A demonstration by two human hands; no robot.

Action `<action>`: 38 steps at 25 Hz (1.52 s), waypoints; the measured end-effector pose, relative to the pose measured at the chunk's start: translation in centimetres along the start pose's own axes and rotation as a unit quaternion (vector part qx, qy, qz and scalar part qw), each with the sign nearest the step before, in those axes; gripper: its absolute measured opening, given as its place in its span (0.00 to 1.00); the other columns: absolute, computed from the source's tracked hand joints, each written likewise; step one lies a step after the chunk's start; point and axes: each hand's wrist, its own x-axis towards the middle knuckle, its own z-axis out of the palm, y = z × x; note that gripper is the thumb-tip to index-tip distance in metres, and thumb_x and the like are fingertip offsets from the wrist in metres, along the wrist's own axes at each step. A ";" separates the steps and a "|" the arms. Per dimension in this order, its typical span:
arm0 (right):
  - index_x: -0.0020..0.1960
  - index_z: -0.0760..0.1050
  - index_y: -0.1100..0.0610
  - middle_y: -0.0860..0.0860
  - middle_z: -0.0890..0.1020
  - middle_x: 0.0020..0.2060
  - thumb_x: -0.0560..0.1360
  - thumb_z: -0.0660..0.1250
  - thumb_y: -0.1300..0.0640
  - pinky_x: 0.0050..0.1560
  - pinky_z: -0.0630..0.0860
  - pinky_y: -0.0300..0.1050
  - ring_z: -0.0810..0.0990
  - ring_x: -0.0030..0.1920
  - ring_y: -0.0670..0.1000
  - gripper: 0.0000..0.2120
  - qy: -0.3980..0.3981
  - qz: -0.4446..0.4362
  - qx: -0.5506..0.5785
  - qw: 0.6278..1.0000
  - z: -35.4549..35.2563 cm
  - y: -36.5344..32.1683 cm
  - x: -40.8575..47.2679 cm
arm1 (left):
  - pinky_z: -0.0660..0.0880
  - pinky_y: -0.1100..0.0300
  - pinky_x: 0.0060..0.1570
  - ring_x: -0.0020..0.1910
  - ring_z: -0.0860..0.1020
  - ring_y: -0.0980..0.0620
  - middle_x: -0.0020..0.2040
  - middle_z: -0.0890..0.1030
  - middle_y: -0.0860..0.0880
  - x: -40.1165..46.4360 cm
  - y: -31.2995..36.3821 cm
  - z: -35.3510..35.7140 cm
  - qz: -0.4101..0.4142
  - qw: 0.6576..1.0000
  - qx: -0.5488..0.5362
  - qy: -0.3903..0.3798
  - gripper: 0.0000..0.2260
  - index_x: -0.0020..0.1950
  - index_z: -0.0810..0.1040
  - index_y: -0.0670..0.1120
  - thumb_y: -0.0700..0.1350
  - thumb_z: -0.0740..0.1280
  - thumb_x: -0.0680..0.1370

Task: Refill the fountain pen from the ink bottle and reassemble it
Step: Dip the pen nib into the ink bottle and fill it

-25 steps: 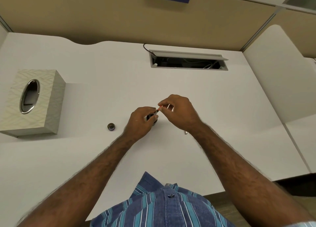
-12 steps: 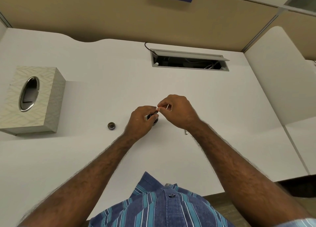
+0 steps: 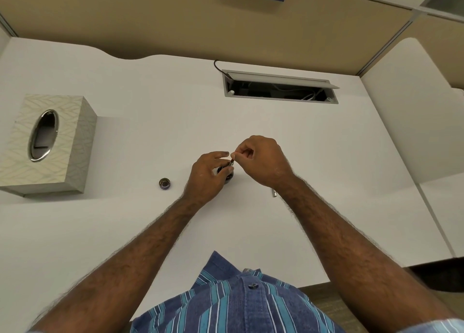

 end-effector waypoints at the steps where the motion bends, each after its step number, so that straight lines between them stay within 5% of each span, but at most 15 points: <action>1: 0.46 0.85 0.50 0.43 0.84 0.40 0.78 0.73 0.48 0.41 0.76 0.38 0.81 0.41 0.43 0.06 0.006 0.004 -0.001 1.000 0.1 -0.1 -0.1 | 0.73 0.59 0.66 0.67 0.78 0.53 0.65 0.84 0.52 0.1 -0.1 0.0 0.005 1.000 0.008 0.003 0.07 0.55 0.89 0.47 0.44 0.76 0.78; 7: 0.43 0.83 0.48 0.44 0.84 0.39 0.77 0.73 0.46 0.40 0.74 0.40 0.80 0.38 0.43 0.08 0.014 0.025 0.000 1.000 0.7 0.0 0.0 | 0.68 0.77 0.62 0.65 0.71 0.74 0.68 0.81 0.53 -0.1 -0.7 0.4 0.013 0.999 -0.031 0.026 0.10 0.58 0.87 0.43 0.40 0.77 0.77; 12: 0.49 0.85 0.49 0.43 0.85 0.44 0.79 0.73 0.48 0.47 0.78 0.40 0.81 0.44 0.42 0.05 -0.001 0.000 0.031 1.000 0.6 0.2 -0.1 | 0.73 0.60 0.68 0.70 0.75 0.59 0.63 0.77 0.72 -0.1 -0.9 0.5 0.004 0.999 -0.041 0.023 0.10 0.56 0.87 0.52 0.42 0.78 0.77; 18: 0.45 0.86 0.52 0.46 0.86 0.41 0.79 0.74 0.47 0.41 0.73 0.39 0.80 0.41 0.44 0.10 0.026 -0.002 0.017 1.000 0.7 0.1 -0.2 | 0.72 0.77 0.55 0.55 0.77 0.79 0.69 0.79 0.48 0.0 -0.1 0.4 -0.009 0.998 -0.058 0.023 0.17 0.65 0.83 0.39 0.36 0.77 0.76; 22: 0.46 0.86 0.52 0.45 0.85 0.42 0.78 0.74 0.44 0.44 0.77 0.40 0.81 0.42 0.44 0.11 0.026 0.009 0.035 0.999 0.7 0.0 -0.2 | 0.76 0.68 0.63 0.60 0.77 0.74 0.66 0.81 0.55 0.3 -0.5 0.6 -0.014 0.998 -0.059 0.025 0.16 0.64 0.85 0.43 0.38 0.78 0.76; 26: 0.54 0.87 0.51 0.44 0.87 0.47 0.79 0.74 0.52 0.48 0.76 0.38 0.83 0.45 0.43 0.06 0.004 -0.023 0.066 0.998 0.4 0.2 -0.4 | 0.70 0.75 0.63 0.64 0.71 0.77 0.66 0.83 0.53 0.6 -1.0 0.6 0.012 0.999 -0.030 0.037 0.10 0.58 0.88 0.44 0.41 0.78 0.77; 30: 0.47 0.88 0.52 0.44 0.87 0.42 0.79 0.74 0.49 0.44 0.75 0.38 0.82 0.42 0.43 0.07 0.017 -0.003 0.040 0.999 0.6 0.1 -0.2 | 0.68 0.72 0.67 0.67 0.72 0.68 0.66 0.83 0.55 0.4 -0.8 0.6 0.006 0.999 -0.018 0.031 0.07 0.55 0.90 0.46 0.42 0.77 0.77; 34: 0.45 0.85 0.50 0.44 0.86 0.41 0.77 0.76 0.46 0.43 0.77 0.39 0.82 0.41 0.44 0.08 0.018 0.011 0.055 0.998 0.6 0.1 -0.2 | 0.67 0.79 0.60 0.60 0.72 0.80 0.67 0.82 0.50 0.3 -0.5 0.4 -0.005 0.999 -0.039 0.015 0.12 0.61 0.87 0.41 0.39 0.77 0.77; 38: 0.53 0.87 0.51 0.45 0.87 0.47 0.79 0.74 0.54 0.51 0.80 0.41 0.84 0.46 0.46 0.05 -0.006 -0.011 0.093 0.996 0.4 0.4 -0.3 | 0.66 0.75 0.64 0.65 0.73 0.68 0.66 0.83 0.53 0.4 -0.5 0.3 0.014 1.000 -0.016 0.021 0.07 0.55 0.90 0.46 0.42 0.77 0.78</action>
